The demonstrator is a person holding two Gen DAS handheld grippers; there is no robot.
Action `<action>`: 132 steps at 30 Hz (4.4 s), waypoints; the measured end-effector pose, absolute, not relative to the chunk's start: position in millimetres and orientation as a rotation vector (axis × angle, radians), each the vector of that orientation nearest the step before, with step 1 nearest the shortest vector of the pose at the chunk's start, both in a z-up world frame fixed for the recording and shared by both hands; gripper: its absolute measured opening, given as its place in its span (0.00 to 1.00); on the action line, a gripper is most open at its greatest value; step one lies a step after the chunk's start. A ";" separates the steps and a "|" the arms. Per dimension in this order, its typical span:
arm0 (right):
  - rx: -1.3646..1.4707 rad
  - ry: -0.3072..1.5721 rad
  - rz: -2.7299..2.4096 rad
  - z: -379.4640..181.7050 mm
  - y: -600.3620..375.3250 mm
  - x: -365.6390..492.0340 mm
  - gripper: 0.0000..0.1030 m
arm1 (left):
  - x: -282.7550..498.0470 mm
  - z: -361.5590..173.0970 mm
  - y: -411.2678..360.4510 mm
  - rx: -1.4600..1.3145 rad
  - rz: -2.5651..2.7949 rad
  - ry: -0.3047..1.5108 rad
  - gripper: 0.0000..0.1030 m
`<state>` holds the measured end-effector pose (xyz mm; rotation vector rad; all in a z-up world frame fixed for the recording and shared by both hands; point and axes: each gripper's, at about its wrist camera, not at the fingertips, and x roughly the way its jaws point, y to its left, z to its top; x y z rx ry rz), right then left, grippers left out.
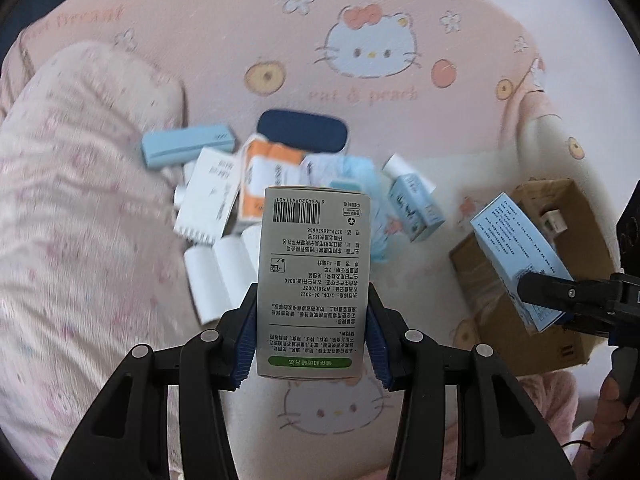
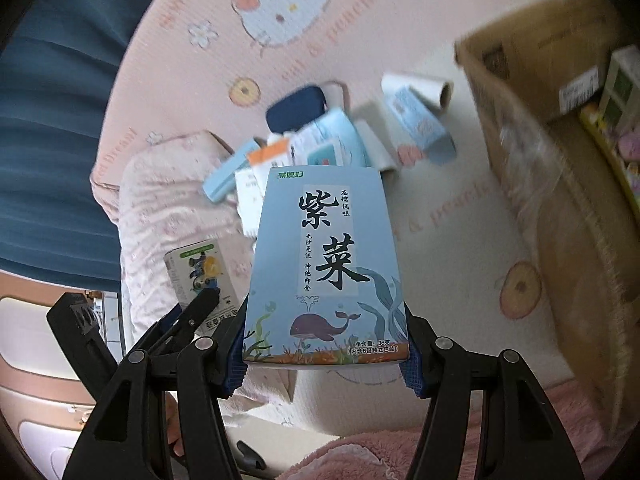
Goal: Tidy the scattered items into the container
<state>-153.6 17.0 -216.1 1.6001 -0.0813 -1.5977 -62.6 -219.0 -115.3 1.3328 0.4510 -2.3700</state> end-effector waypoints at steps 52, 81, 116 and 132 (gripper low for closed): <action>1.709 -0.291 -2.206 -189.4 201.1 -308.3 0.58 | -303.5 -103.2 61.3 1.578 -3.021 -0.560 0.50; 1.872 -0.485 -2.273 -234.3 216.1 -345.6 0.57 | -396.0 -130.2 103.0 1.868 -3.113 -0.841 0.50; 2.018 -0.328 -2.337 -272.3 213.6 -380.6 0.57 | -414.5 -162.3 140.6 2.112 -3.006 -0.868 0.50; 2.061 -0.415 -2.297 -289.6 225.3 -404.7 0.57 | -435.2 -172.3 157.3 2.196 -2.961 -0.824 0.50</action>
